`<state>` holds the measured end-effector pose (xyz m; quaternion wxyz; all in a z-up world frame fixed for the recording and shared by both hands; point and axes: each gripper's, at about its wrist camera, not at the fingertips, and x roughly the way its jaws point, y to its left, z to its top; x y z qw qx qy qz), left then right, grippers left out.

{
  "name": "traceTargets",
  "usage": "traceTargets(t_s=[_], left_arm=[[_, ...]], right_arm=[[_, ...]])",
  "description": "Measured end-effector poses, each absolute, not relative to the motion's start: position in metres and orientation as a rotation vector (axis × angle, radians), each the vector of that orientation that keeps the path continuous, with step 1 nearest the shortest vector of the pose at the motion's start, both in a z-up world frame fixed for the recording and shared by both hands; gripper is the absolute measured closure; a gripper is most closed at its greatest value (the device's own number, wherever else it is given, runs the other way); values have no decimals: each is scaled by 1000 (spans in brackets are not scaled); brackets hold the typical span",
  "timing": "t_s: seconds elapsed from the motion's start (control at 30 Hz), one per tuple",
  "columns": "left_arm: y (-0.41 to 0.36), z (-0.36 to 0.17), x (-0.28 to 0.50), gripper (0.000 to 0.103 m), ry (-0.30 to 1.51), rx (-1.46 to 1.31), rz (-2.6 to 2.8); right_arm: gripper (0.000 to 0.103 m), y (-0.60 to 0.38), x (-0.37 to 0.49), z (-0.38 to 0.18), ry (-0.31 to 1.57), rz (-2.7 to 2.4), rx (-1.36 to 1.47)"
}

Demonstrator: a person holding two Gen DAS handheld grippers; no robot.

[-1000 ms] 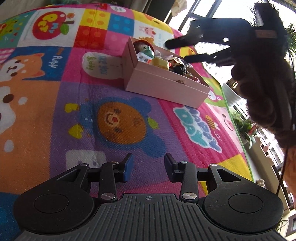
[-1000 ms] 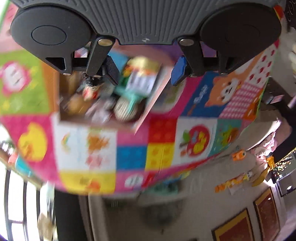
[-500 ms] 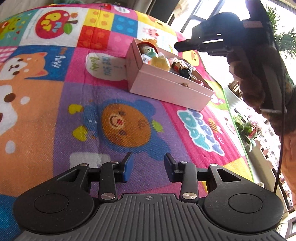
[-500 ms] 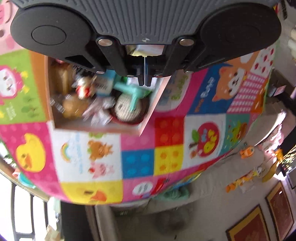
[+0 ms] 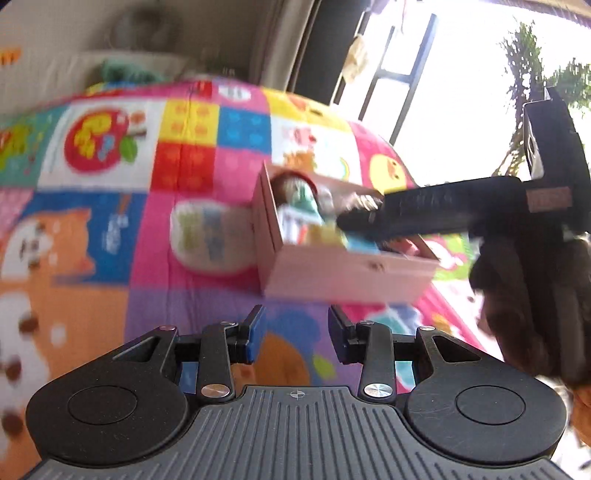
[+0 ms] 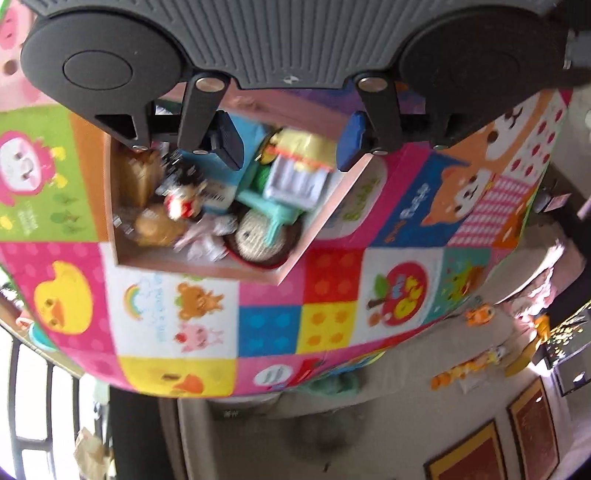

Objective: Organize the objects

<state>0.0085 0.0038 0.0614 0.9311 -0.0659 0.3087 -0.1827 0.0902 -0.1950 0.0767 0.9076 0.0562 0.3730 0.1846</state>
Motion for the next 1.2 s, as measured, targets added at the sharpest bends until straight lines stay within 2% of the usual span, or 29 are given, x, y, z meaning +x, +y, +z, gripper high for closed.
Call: traceTargets(t_s=[0.1, 0.2, 0.3, 0.5, 0.73, 0.87, 0.9, 0.93, 1.07, 1.2], left_arm=[[-4, 69, 24, 63, 609, -79, -314], [6, 76, 29, 63, 589, -113, -308], [12, 74, 32, 63, 605, -117, -279], [12, 70, 36, 63, 634, -116, -296], [-18, 81, 70, 63, 616, -108, -342], [-35, 67, 115, 62, 714, -45, -236], [-36, 61, 124, 59, 749, -34, -202], [-35, 55, 132, 52, 772, -39, -184], [-22, 44, 137, 37, 775, -66, -174], [-8, 40, 134, 18, 766, -75, -158]], right_arm=[[48, -190, 102, 65, 815, 403, 172], [63, -188, 111, 57, 838, 414, 203], [65, -196, 123, 64, 815, 393, 242], [65, -217, 150, 70, 739, 159, 132], [64, -265, 108, 86, 614, 114, 129], [53, -278, 73, 80, 590, 110, 44], [48, -280, 62, 75, 592, 132, 22], [44, -281, 51, 69, 598, 162, 9], [43, -275, 27, 37, 666, 225, -27], [43, -254, 40, 15, 709, 203, -47]])
